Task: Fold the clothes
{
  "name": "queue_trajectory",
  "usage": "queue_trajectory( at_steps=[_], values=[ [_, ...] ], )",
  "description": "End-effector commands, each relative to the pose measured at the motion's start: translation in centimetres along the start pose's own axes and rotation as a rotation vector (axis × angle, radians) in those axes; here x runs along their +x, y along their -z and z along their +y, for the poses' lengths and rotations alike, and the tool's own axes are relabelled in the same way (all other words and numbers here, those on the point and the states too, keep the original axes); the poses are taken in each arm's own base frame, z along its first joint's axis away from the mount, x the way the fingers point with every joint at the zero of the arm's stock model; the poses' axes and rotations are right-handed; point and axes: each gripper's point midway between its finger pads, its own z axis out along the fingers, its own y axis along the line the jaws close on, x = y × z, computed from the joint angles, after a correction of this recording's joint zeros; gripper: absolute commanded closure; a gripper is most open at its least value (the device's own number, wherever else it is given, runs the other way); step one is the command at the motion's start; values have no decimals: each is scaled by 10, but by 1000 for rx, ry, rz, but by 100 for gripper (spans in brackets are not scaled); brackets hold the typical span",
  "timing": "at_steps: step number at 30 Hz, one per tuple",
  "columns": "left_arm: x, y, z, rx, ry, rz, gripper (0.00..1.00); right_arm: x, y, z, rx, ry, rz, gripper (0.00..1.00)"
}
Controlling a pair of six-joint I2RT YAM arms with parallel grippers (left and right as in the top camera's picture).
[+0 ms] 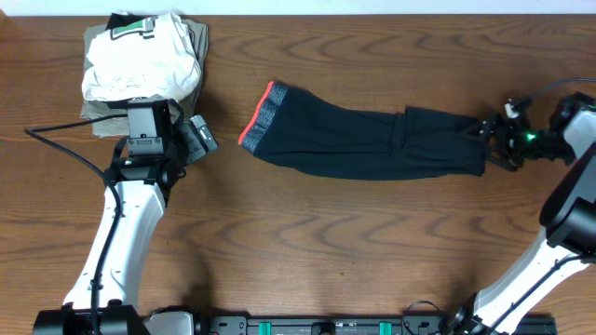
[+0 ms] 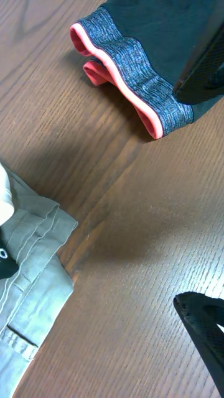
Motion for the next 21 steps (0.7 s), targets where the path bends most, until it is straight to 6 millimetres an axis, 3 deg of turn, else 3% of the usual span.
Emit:
queue_trajectory(
  at_steps=[1,4,8,9,16,21],
  values=[
    [2,0,3,-6,-1,3,2,20,-31,-22,62,-12,103,1],
    [1,0,3,-6,-1,3,2,21,-33,-23,76,-9,113,12],
    [1,0,3,-6,-1,3,2,22,-32,-26,95,-43,114,61],
    [2,0,3,-6,-1,3,2,22,-31,-29,109,-54,115,68],
    [1,0,3,-6,-1,3,2,23,-24,-48,197,-134,108,99],
    [2,0,3,-6,-1,3,2,13,-8,-57,202,-238,59,99]
  ],
)
